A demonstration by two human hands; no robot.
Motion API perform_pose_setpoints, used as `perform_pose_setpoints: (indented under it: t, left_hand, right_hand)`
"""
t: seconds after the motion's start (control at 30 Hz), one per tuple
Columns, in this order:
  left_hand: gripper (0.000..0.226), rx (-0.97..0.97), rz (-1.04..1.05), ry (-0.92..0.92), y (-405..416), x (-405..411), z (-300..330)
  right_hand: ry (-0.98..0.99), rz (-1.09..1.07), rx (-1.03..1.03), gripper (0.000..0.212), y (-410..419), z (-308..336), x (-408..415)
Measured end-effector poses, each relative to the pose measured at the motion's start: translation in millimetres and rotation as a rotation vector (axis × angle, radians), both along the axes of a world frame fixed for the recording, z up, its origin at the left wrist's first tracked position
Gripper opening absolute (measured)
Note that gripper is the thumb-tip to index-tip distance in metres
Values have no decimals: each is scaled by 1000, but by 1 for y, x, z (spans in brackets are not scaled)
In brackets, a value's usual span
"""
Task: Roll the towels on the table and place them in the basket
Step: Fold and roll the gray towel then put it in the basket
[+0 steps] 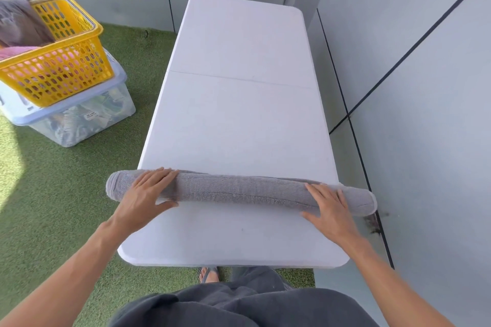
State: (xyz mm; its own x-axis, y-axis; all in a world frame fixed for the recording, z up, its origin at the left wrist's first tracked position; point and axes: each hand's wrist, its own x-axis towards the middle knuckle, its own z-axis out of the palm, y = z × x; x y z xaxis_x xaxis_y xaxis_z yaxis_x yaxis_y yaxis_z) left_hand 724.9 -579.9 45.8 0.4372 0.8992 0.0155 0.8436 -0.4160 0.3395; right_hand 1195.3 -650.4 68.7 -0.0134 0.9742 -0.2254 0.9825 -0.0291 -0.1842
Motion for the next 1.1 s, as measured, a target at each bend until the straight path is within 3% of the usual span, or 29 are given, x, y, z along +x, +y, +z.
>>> perform_pose_setpoints:
  t: [0.1, 0.27, 0.37, 0.47, 0.57, 0.67, 0.73, 0.97, 1.1]
  left_hand:
    - [69, -67, 62, -33, 1, 1, 0]
    - [55, -413, 151, -123, 17, -3, 18]
    - [43, -263, 249, -293, 17, 8, 18]
    - [38, 15, 311, -261, 16, 16, 9]
    - [51, 117, 241, -126, 5, 7, 4]
    - [69, 42, 47, 31, -8, -10, -4]
    - [72, -19, 36, 53, -3, -16, -6]
    - [63, -82, 365, -71, 14, 19, 9]
    - [42, -192, 550, -65, 12, 52, 19]
  right_hand:
    - [-8, 0, 41, 58, 1, -1, 1]
    - [285, -100, -235, 40, 18, 15, 12]
    - [417, -285, 5, 46, 20, 6, 3]
    - [249, -369, 252, 45, 15, 1, -9]
    - [63, -227, 279, 55, 0, -1, 4]
    - [-69, -108, 54, 68, -20, -8, 29]
    - [-124, -90, -26, 73, -21, -12, 40]
    - [-25, -333, -10, 53, 13, 1, 12]
    - [-1, -499, 19, 42, 16, -1, -27]
